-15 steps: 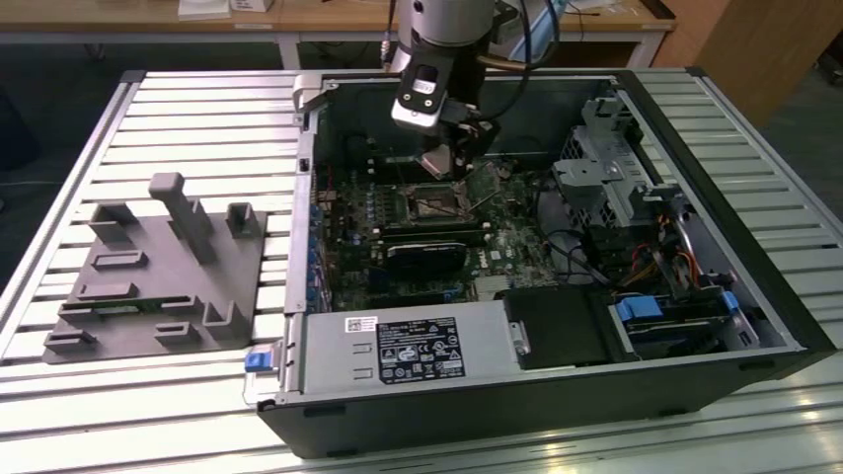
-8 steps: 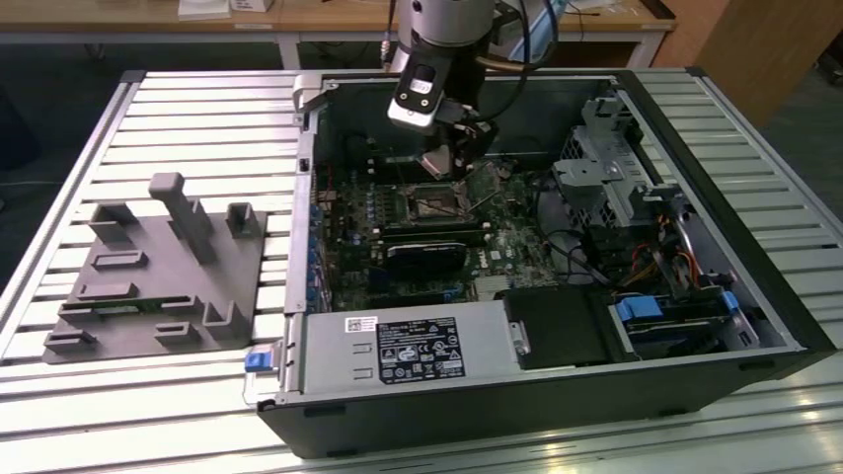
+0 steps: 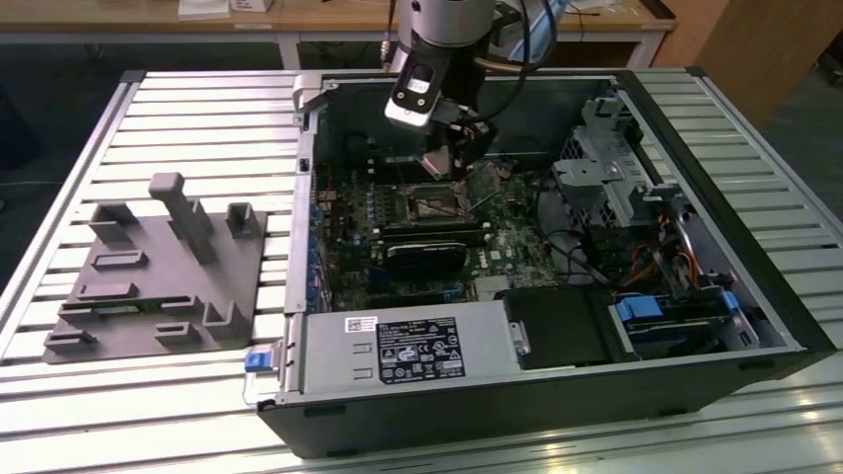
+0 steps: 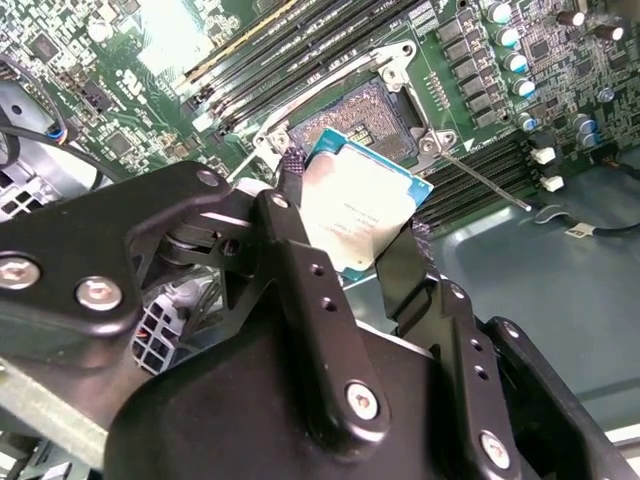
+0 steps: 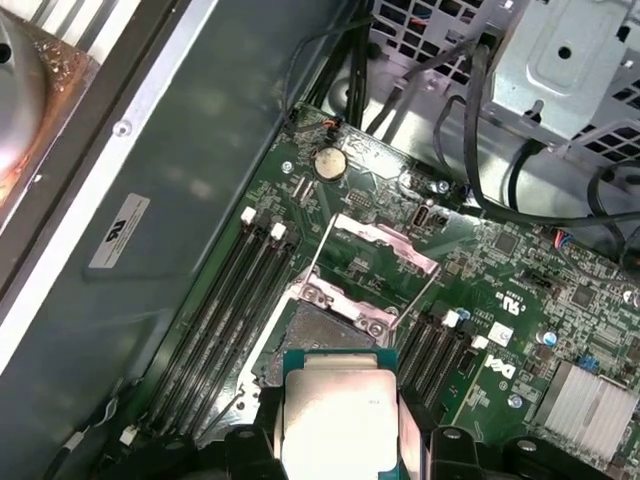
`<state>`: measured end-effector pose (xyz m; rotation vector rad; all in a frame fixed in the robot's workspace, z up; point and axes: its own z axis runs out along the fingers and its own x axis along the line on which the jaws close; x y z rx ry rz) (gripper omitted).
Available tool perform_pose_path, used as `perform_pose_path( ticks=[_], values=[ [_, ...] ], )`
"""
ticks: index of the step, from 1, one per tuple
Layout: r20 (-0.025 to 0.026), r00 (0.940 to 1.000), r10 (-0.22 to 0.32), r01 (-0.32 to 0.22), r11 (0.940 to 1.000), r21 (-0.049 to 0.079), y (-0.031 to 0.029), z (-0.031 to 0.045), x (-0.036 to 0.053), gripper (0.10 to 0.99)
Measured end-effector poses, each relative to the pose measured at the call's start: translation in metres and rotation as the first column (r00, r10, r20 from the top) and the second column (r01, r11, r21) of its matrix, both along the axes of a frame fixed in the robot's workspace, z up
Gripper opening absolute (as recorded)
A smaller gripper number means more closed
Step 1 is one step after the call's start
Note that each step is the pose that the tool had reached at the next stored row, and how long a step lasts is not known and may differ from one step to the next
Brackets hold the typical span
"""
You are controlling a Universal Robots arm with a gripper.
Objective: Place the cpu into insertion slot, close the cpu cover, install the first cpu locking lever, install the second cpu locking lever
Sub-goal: 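Place the cpu into insertion slot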
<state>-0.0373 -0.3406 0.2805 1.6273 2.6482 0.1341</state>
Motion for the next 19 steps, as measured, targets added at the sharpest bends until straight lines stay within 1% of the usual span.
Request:
perform_pose_path(
  ticks=[7,12,16,19],
  values=[
    [0.0,0.9994,-0.035,0.035,0.9994,0.0,0.0,-0.0004,0.0,0.541],
    [0.0,0.9976,-0.069,0.069,0.9976,0.0,0.0,-0.0009,0.0,0.541],
    [0.0,0.9937,-0.112,0.112,0.9937,0.0,0.0,-0.0022,0.0,0.541],
    [0.0,0.988,-0.154,0.154,0.988,0.0,0.0,-0.0042,0.0,0.541]
  ],
)
